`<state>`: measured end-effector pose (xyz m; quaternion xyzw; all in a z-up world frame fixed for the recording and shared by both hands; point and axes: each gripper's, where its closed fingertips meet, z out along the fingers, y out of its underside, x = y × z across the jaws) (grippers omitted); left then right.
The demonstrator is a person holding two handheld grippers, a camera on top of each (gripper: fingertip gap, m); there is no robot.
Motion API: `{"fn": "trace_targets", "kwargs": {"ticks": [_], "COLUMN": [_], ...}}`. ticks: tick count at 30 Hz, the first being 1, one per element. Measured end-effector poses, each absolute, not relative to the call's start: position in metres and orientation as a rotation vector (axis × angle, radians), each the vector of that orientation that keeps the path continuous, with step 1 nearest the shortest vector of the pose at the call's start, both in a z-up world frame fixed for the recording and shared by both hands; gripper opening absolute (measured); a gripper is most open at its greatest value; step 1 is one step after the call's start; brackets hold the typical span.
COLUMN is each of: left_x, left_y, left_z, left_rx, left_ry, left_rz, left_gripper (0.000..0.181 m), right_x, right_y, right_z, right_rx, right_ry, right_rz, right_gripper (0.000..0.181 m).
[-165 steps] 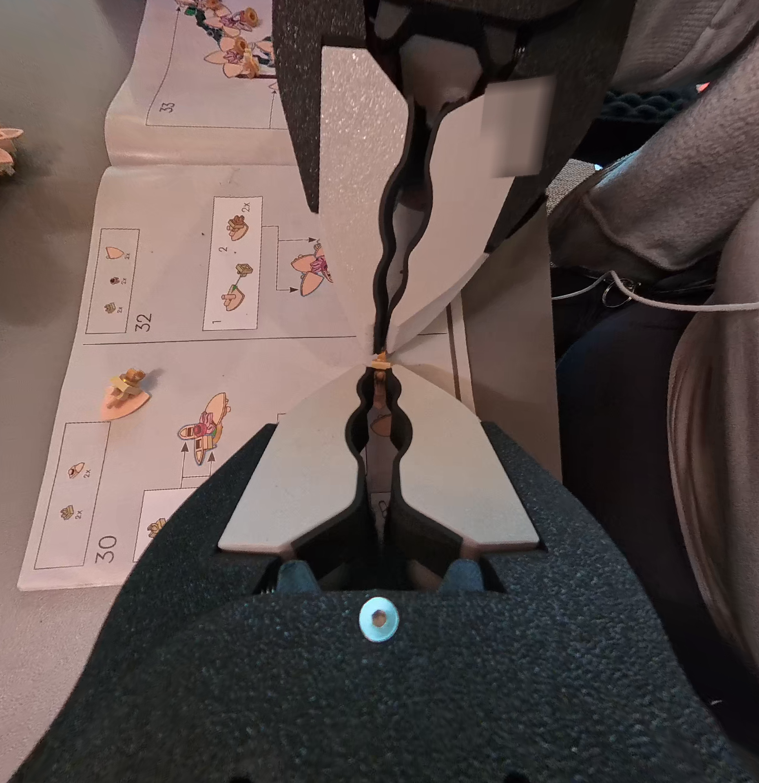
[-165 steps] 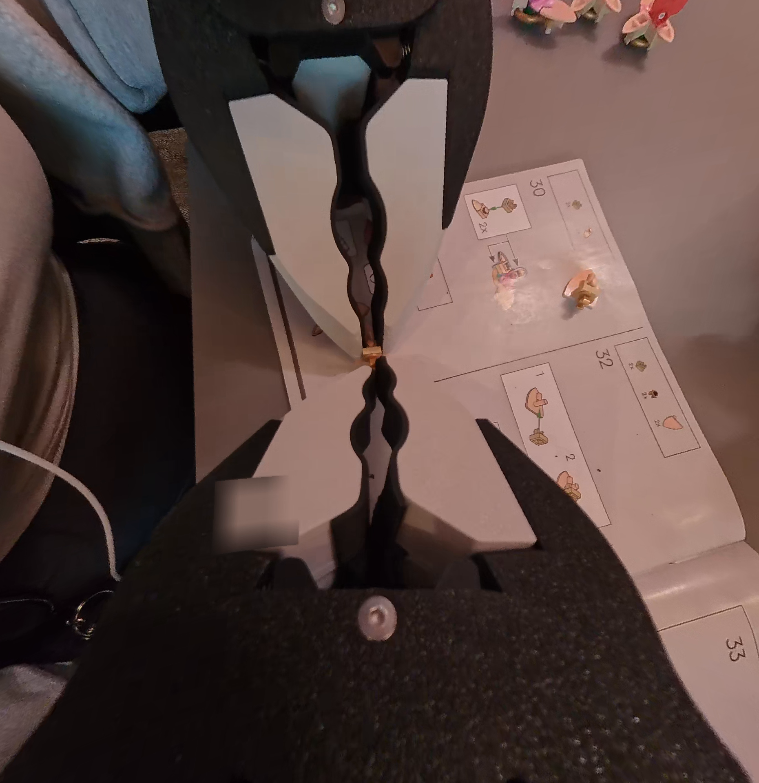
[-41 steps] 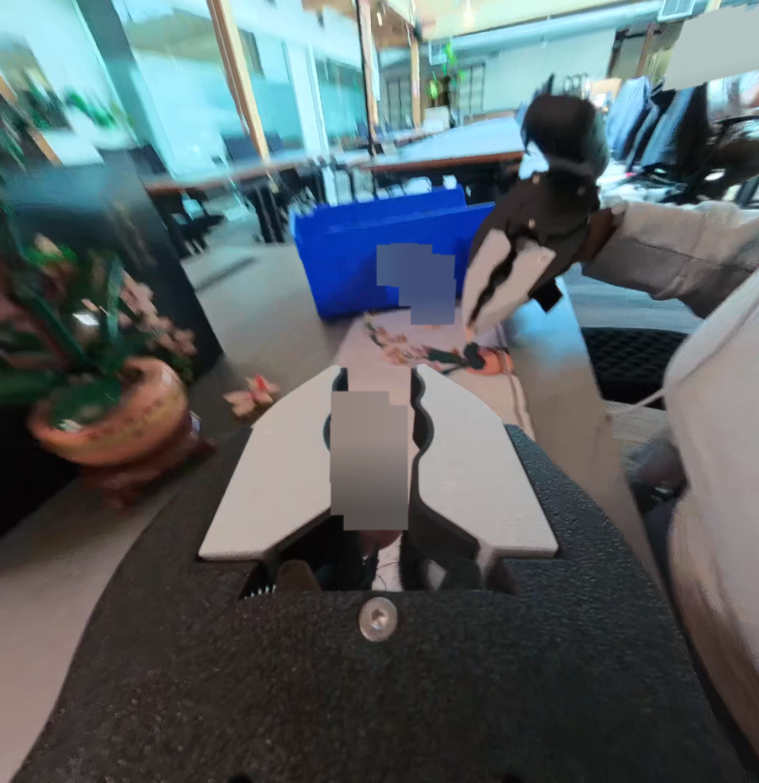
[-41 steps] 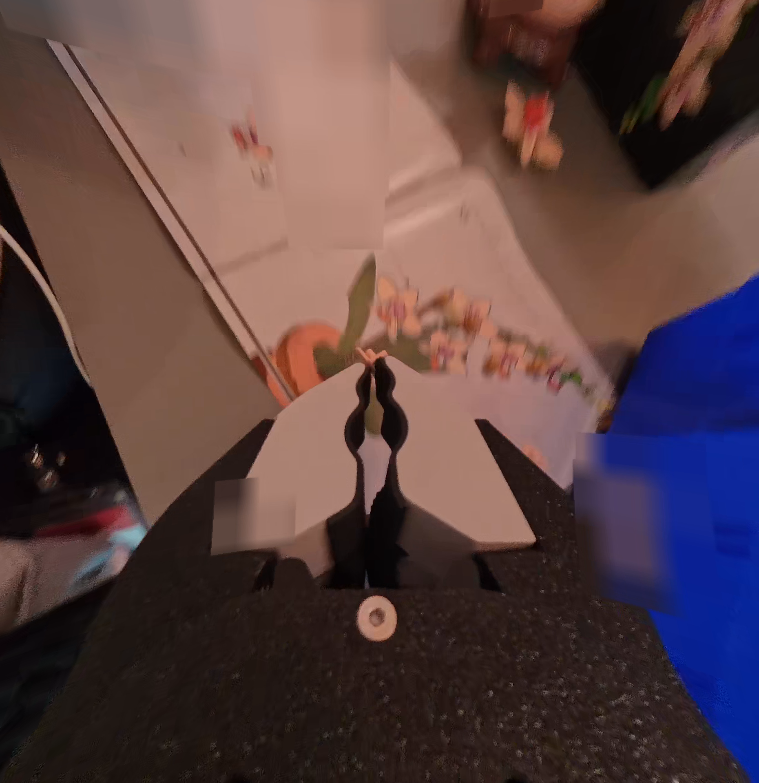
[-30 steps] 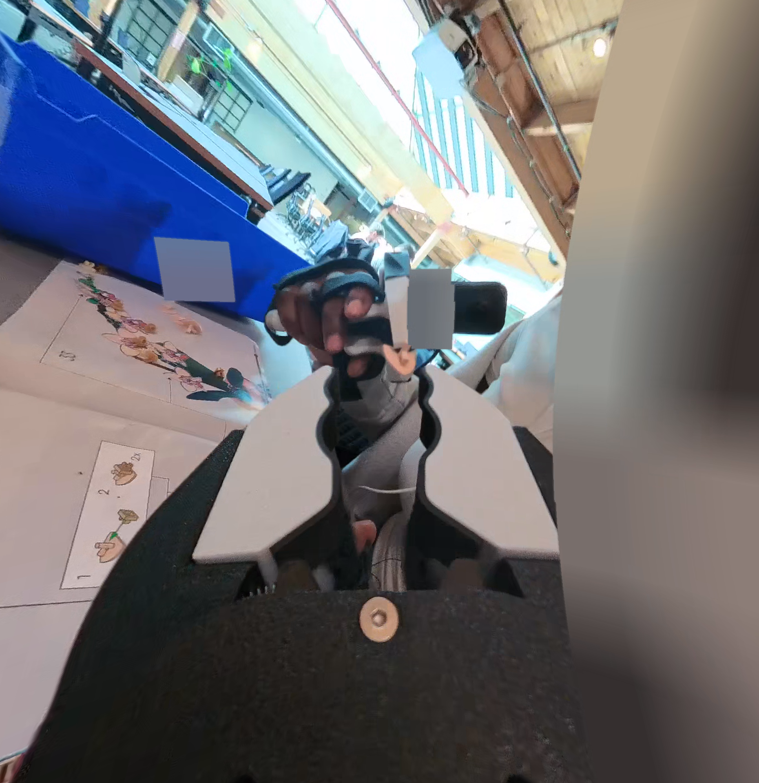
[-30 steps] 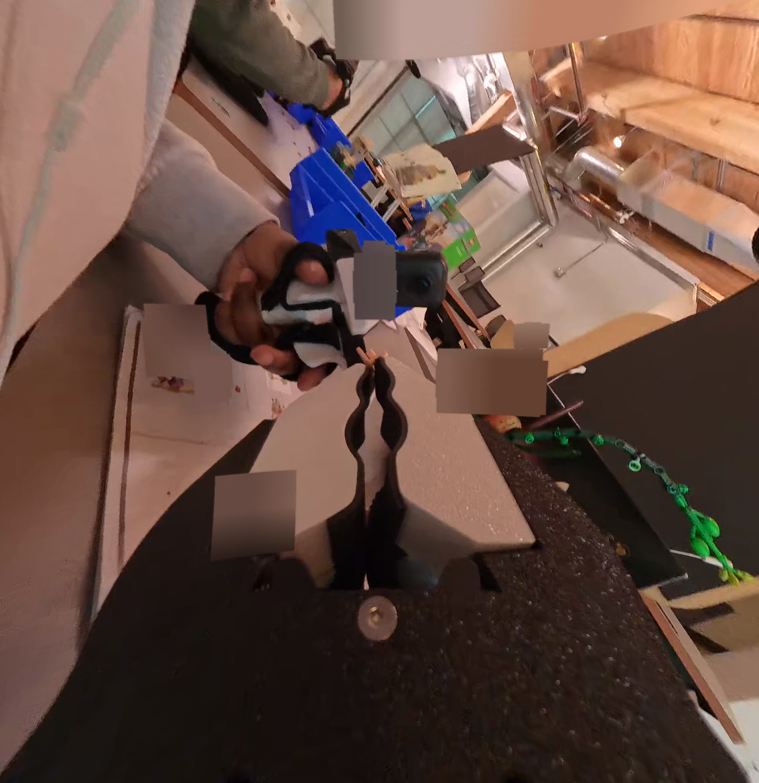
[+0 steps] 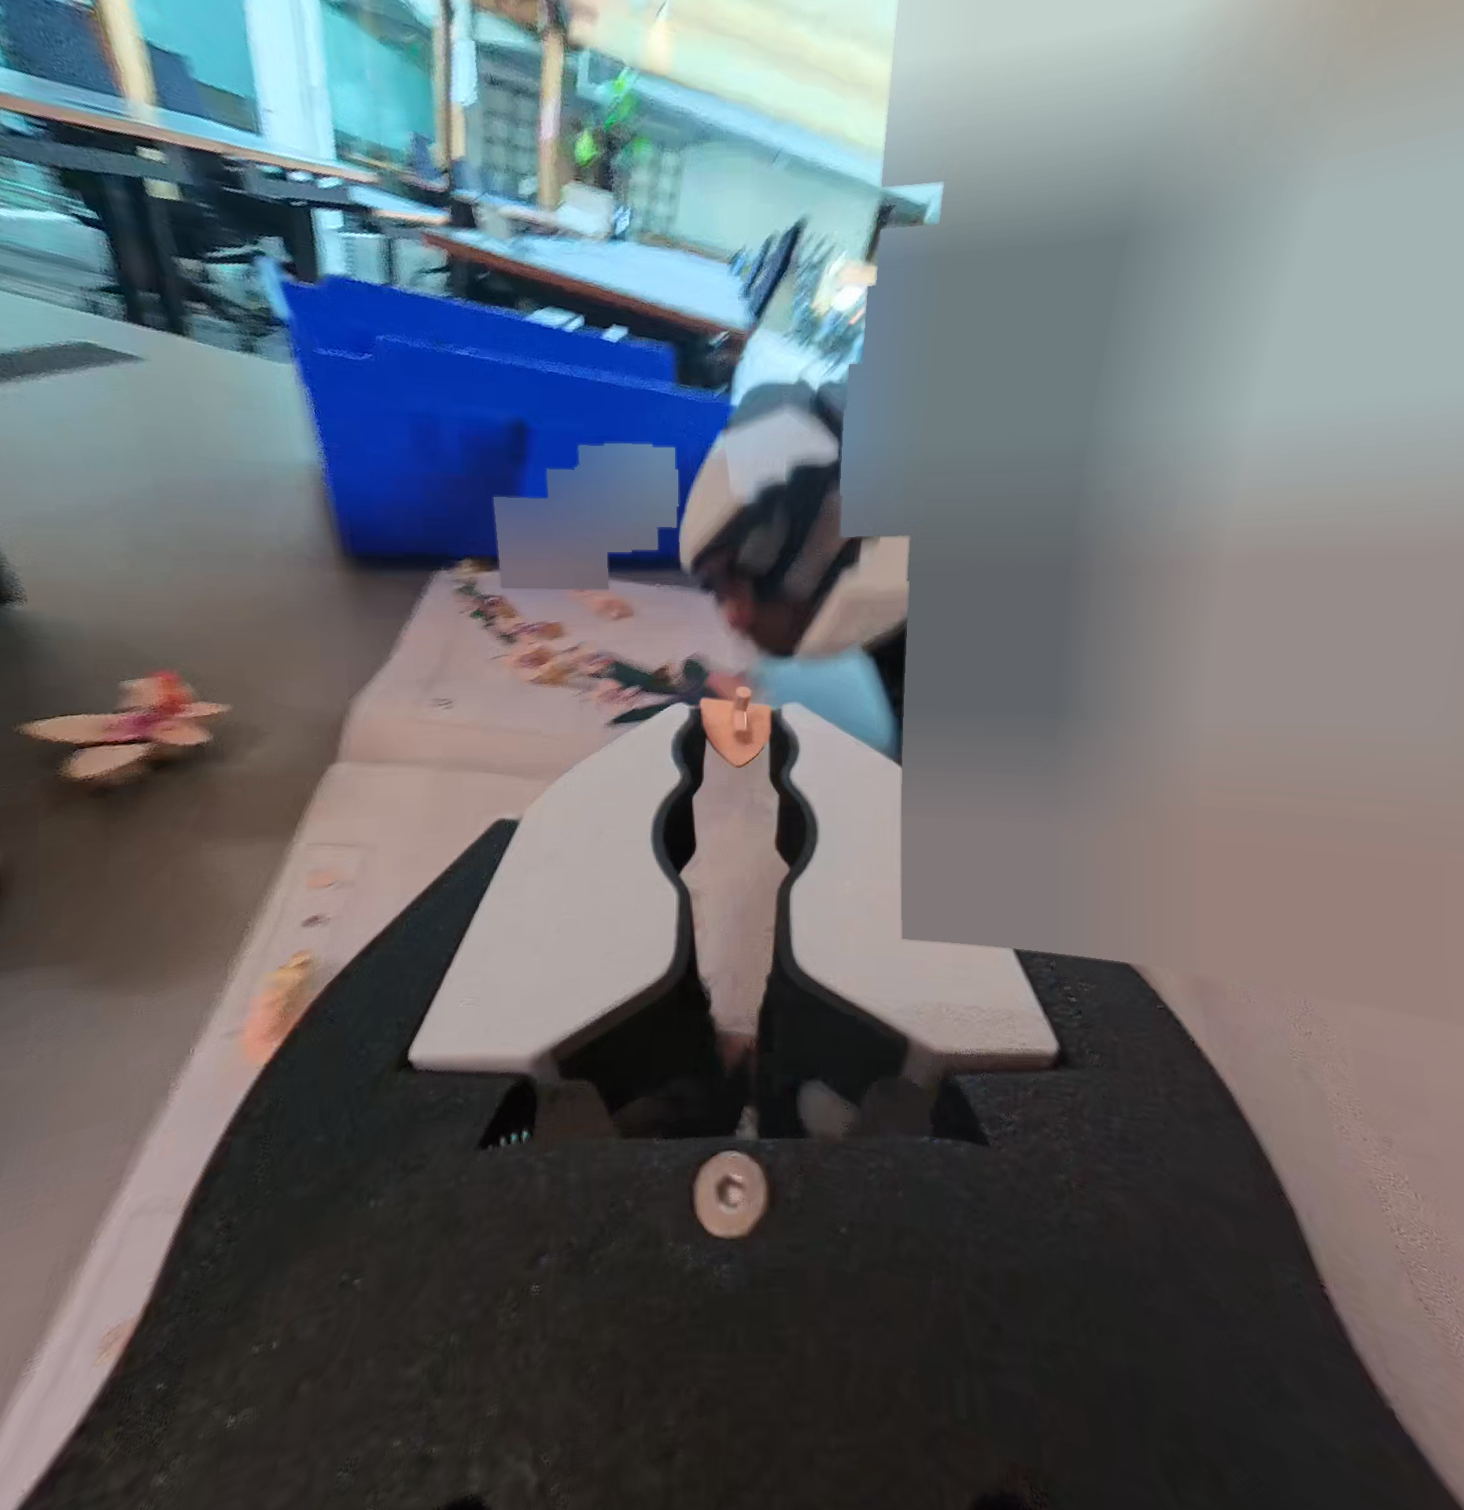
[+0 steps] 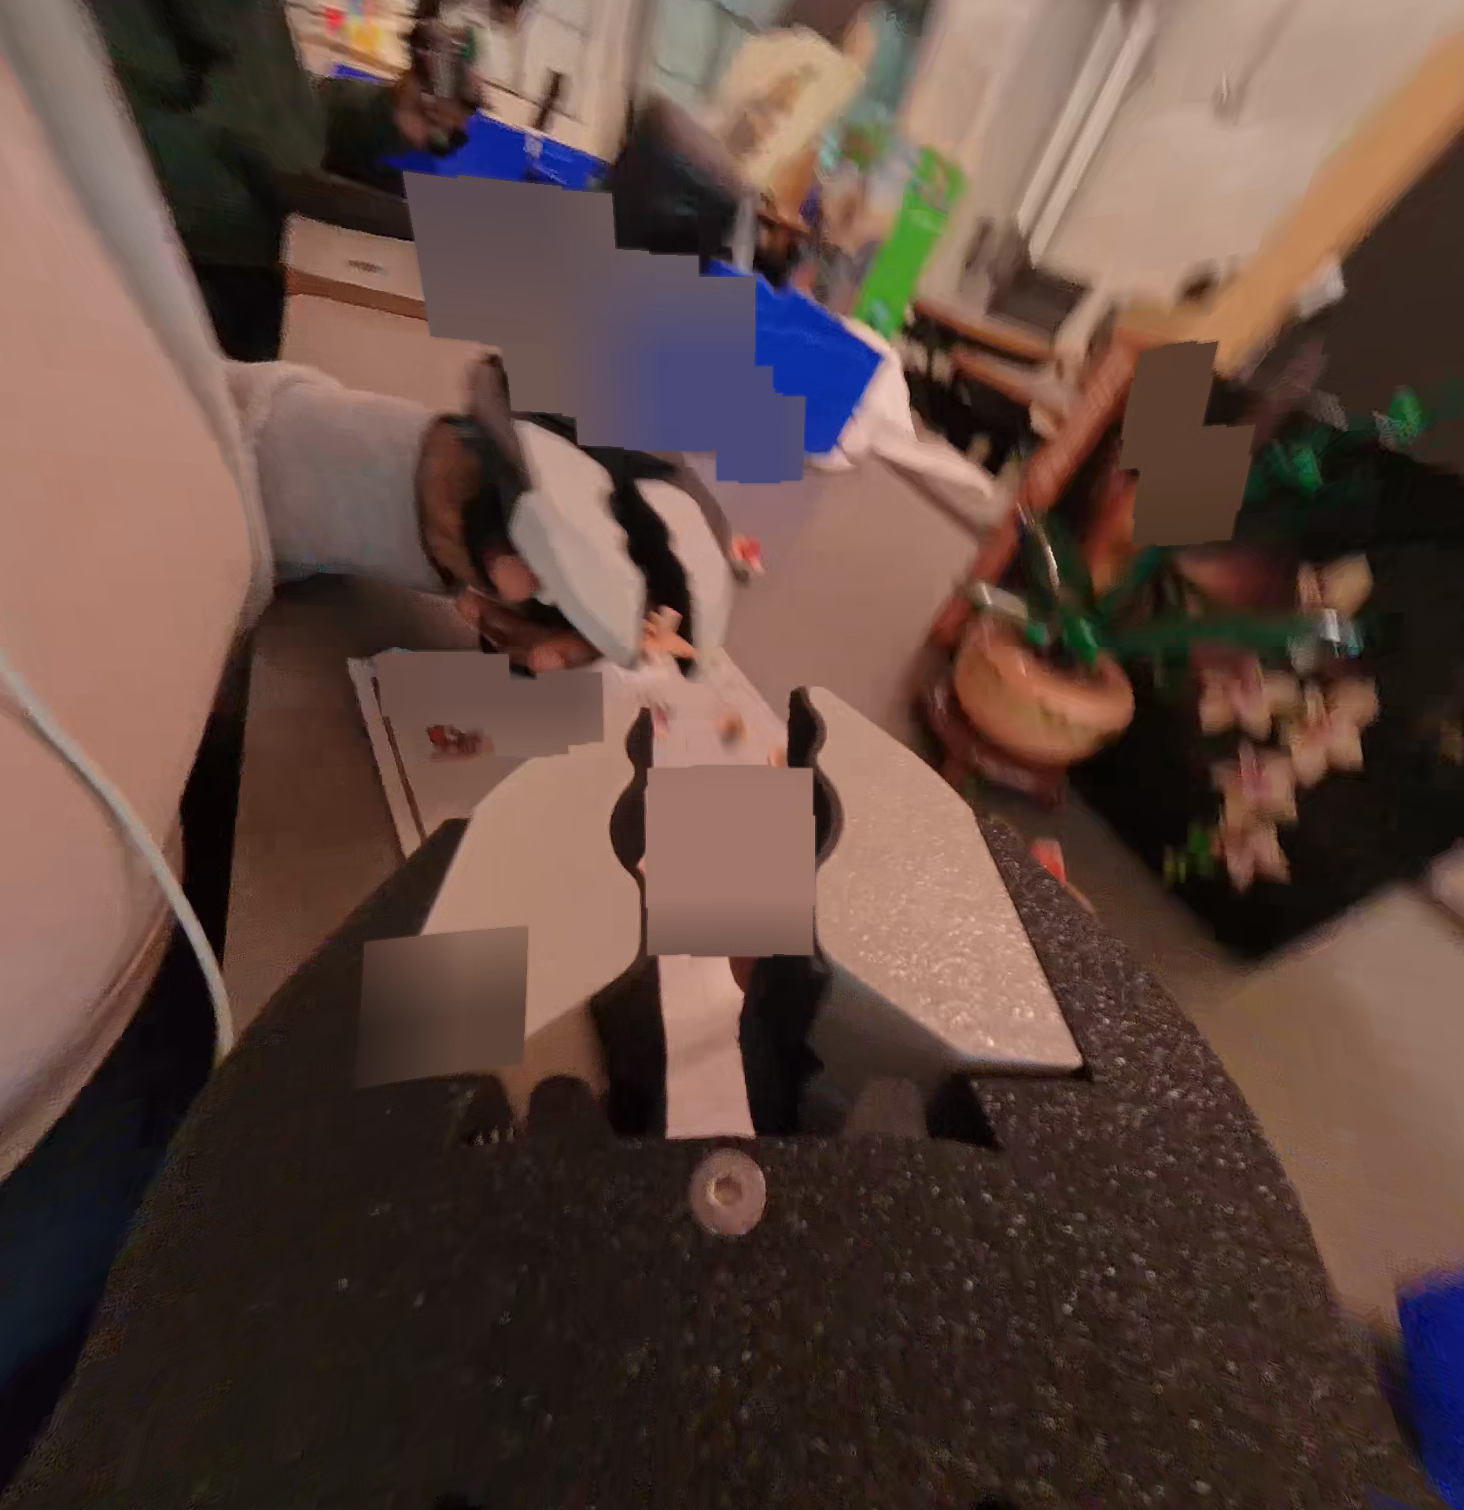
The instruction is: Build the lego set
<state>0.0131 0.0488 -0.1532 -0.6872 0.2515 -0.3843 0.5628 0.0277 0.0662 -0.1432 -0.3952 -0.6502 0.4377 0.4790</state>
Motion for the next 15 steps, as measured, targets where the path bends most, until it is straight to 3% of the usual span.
{"fn": "trace_targets", "kwargs": {"ticks": [1,3,6,15], "left_x": [0.008,0.006,0.003,0.007], "left_y": [0.050,0.049,0.051,0.048], "left_z": [-0.160,-0.159,-0.160,-0.161], "left_rx": [-1.640,-1.627,-1.648,-1.646], "left_ry": [0.622,0.636,0.617,0.644], "left_rz": [-0.814,-0.777,-0.773,-0.814], "left_gripper": [0.014,0.015,0.015,0.015], "right_x": [0.038,0.064,0.096,0.078], "right_y": [0.086,0.132,0.161,0.180], "right_z": [-0.150,-0.173,-0.208,-0.241], "right_rx": [-1.095,-1.366,-1.598,-1.533], "right_ry": [-1.577,-1.607,-1.870,-2.226], "right_rz": [1.049,0.883,0.691,0.545], "right_gripper": [0.028,0.002,0.003,0.012]}}
